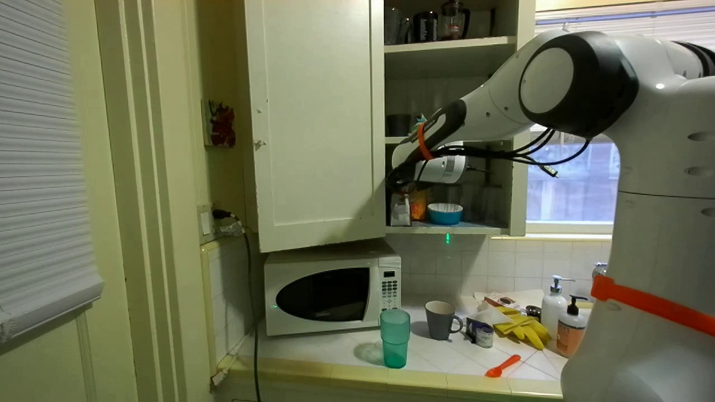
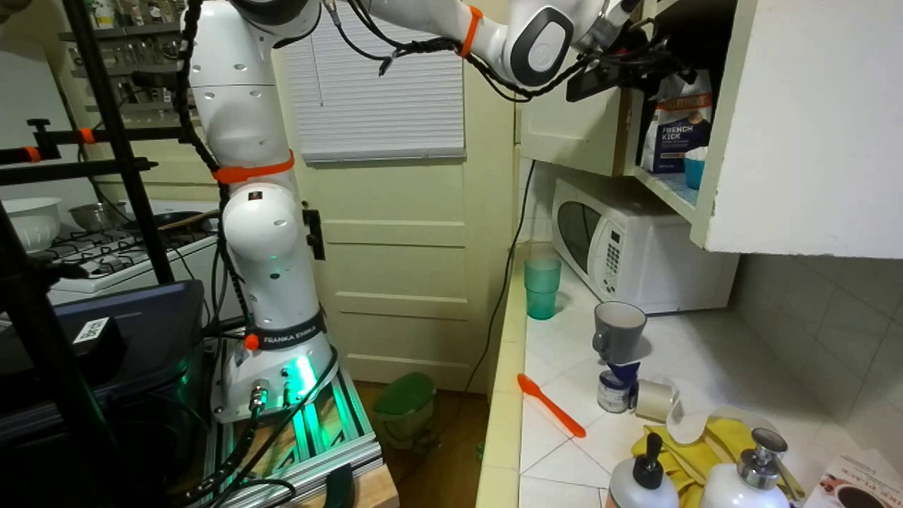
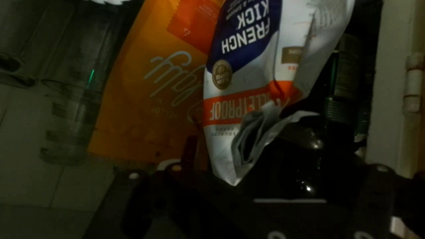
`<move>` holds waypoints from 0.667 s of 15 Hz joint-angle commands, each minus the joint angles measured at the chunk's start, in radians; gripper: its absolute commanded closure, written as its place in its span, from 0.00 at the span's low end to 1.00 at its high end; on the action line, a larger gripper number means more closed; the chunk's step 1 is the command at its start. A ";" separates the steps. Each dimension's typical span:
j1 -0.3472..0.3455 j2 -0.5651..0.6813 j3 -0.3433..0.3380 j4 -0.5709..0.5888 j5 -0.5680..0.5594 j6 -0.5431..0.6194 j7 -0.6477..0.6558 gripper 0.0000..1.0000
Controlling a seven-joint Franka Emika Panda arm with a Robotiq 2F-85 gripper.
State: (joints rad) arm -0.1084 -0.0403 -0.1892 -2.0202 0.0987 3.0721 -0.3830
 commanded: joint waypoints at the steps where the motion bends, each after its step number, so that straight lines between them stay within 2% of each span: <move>1: -0.009 -0.037 0.013 -0.082 -0.056 0.101 0.062 0.00; 4: -0.030 -0.044 0.009 -0.106 -0.098 0.152 0.130 0.00; 7: -0.092 -0.052 0.033 -0.136 -0.118 0.222 0.210 0.00; 8: -0.066 -0.059 0.003 -0.146 -0.100 0.231 0.212 0.00; 10: -0.068 -0.082 0.005 -0.167 -0.096 0.222 0.236 0.00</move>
State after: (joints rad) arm -0.1733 -0.0692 -0.1831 -2.1238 0.0141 3.2824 -0.1995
